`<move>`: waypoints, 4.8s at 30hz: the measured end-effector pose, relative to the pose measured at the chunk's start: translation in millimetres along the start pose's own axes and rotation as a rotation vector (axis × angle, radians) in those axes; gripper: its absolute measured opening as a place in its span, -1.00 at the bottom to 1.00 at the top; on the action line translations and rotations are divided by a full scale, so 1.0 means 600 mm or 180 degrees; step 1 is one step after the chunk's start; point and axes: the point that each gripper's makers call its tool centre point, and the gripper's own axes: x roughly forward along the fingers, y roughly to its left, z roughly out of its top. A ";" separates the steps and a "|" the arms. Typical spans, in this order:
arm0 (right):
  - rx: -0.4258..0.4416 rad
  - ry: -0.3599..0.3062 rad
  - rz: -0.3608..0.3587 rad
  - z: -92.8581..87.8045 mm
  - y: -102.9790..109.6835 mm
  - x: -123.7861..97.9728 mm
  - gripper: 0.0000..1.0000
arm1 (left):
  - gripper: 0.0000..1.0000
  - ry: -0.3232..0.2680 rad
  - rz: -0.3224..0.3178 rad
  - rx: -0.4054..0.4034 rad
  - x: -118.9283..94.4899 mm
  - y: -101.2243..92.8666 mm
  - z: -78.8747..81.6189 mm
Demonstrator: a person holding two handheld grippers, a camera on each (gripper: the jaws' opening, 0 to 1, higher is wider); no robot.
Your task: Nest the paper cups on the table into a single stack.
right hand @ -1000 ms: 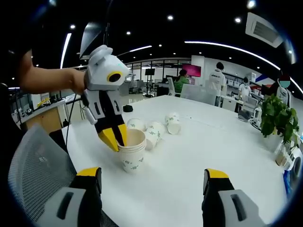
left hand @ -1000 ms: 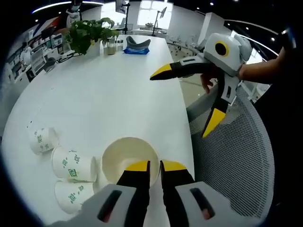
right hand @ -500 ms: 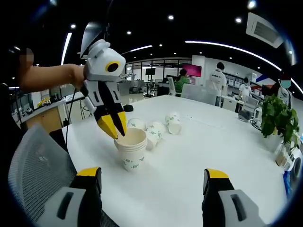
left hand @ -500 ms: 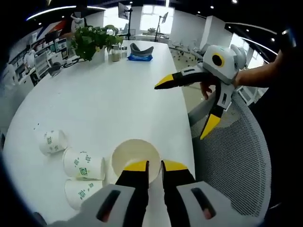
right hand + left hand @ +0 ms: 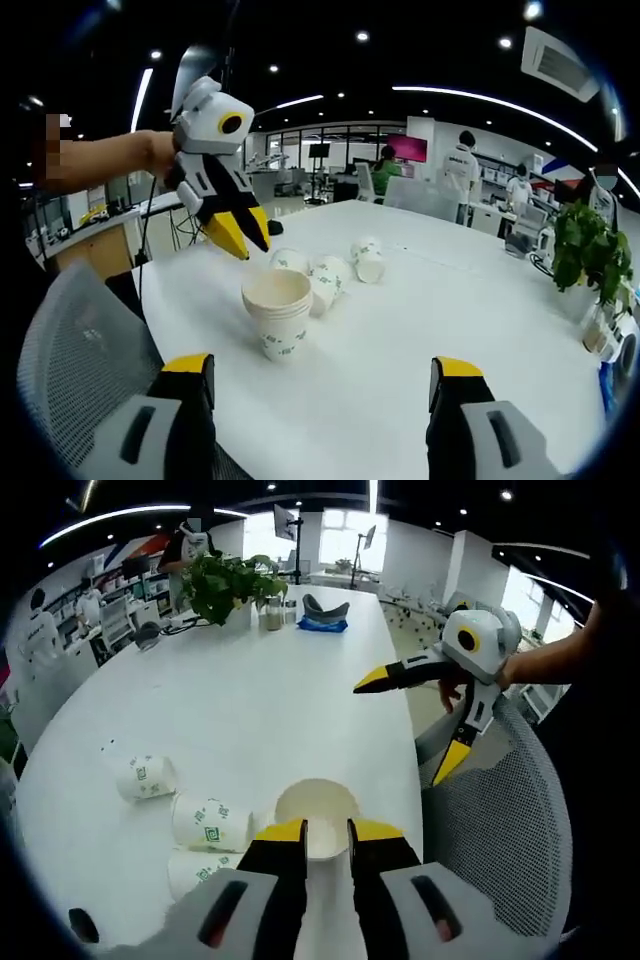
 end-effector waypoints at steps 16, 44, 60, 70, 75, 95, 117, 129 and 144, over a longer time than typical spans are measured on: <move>-0.0004 0.0004 0.0003 0.002 0.003 0.000 0.79 | -0.53 -0.0119 0.0622 -0.0541 -0.016 0.066 -0.039; -0.0018 0.0012 0.0000 0.000 0.002 0.000 0.76 | 0.01 -0.0424 0.1696 -0.1801 -0.005 0.158 -0.128; -0.0013 -0.0007 -0.0042 0.003 -0.001 -0.002 0.74 | -0.05 -0.0544 0.1787 -0.2607 0.021 0.172 -0.159; -0.0013 0.0004 -0.0046 0.001 -0.003 -0.002 0.74 | -0.07 -0.0529 0.1835 -0.2709 0.036 0.188 -0.169; -0.0009 0.0006 -0.0048 0.000 -0.005 -0.001 0.73 | -0.15 -0.0406 0.1832 -0.2603 0.032 0.170 -0.173; -0.0044 0.0040 -0.0024 -0.001 0.000 -0.001 0.71 | -0.32 -0.0353 0.1879 -0.2328 0.005 0.174 -0.196; -0.0020 0.0050 0.0021 -0.003 0.003 0.000 0.71 | -0.34 -0.0406 0.1787 -0.2088 -0.020 0.157 -0.190; 0.0112 -0.0033 0.0011 0.006 -0.003 -0.005 0.71 | -0.34 -0.0489 0.1674 -0.1870 -0.046 0.135 -0.161; 0.0190 -0.0162 0.0139 0.046 0.013 -0.008 0.60 | -0.34 -0.0718 0.1482 -0.1665 -0.070 0.096 -0.096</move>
